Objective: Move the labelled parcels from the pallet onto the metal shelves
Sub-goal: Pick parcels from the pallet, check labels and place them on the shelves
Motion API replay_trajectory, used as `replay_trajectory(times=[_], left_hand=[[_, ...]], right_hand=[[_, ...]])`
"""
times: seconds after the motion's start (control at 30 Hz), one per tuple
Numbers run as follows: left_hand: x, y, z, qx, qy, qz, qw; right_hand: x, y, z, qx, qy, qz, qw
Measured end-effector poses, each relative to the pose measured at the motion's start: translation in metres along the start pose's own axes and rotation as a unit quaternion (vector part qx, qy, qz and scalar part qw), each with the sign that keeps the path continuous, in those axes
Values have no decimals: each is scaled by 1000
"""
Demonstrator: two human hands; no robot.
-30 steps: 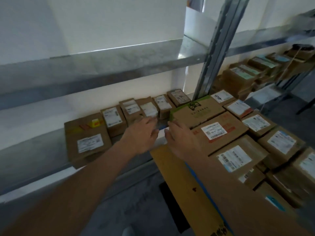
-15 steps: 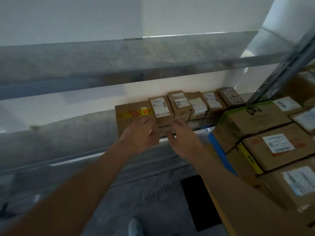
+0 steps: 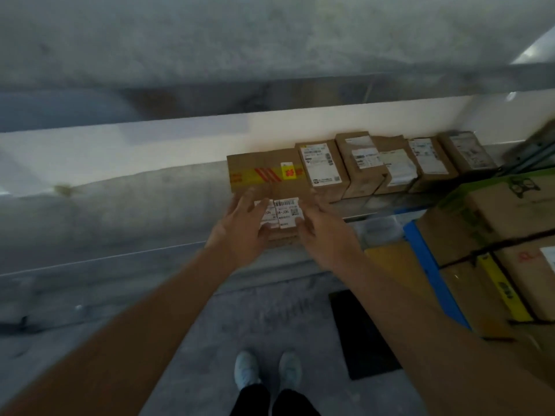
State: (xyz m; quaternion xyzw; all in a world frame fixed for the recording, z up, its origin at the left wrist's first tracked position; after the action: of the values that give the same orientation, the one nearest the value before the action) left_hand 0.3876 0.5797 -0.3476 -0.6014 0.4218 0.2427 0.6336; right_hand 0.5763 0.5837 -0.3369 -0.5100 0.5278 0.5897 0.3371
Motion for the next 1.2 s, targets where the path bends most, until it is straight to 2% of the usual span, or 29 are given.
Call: replay_trajectory(times=[0.23, 0.4, 0.63, 0.93, 1.2], left_hand=[[19, 16, 4, -22, -28, -28, 999], [30, 25, 4, -26, -57, -87, 994], [26, 28, -6, -44, -64, -97, 992], [-2, -2, -41, -57, -79, -68, 993], [-35, -37, -66, -42, -83, -51, 994]], right_hand=[[33, -13, 29, -35, 21, -7, 999], [44, -13, 35, -76, -14, 41, 996], [45, -9, 32, -93, -26, 63, 993], [11, 9, 2, -129, -47, 49, 989], [-32, 23, -31, -125, -67, 28, 989]])
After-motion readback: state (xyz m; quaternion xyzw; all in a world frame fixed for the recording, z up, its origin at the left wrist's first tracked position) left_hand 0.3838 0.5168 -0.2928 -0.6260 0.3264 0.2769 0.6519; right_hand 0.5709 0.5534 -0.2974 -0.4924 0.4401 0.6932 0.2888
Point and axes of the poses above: each hand's wrist, its own z-axis towards the middle knuckle, its own x-axis out of the palm, y = z × x, the point moved 5 cm from there along z, towards the middle knuckle, and after that the axes turned 14 degrees about -z, right-handed, at the moved point
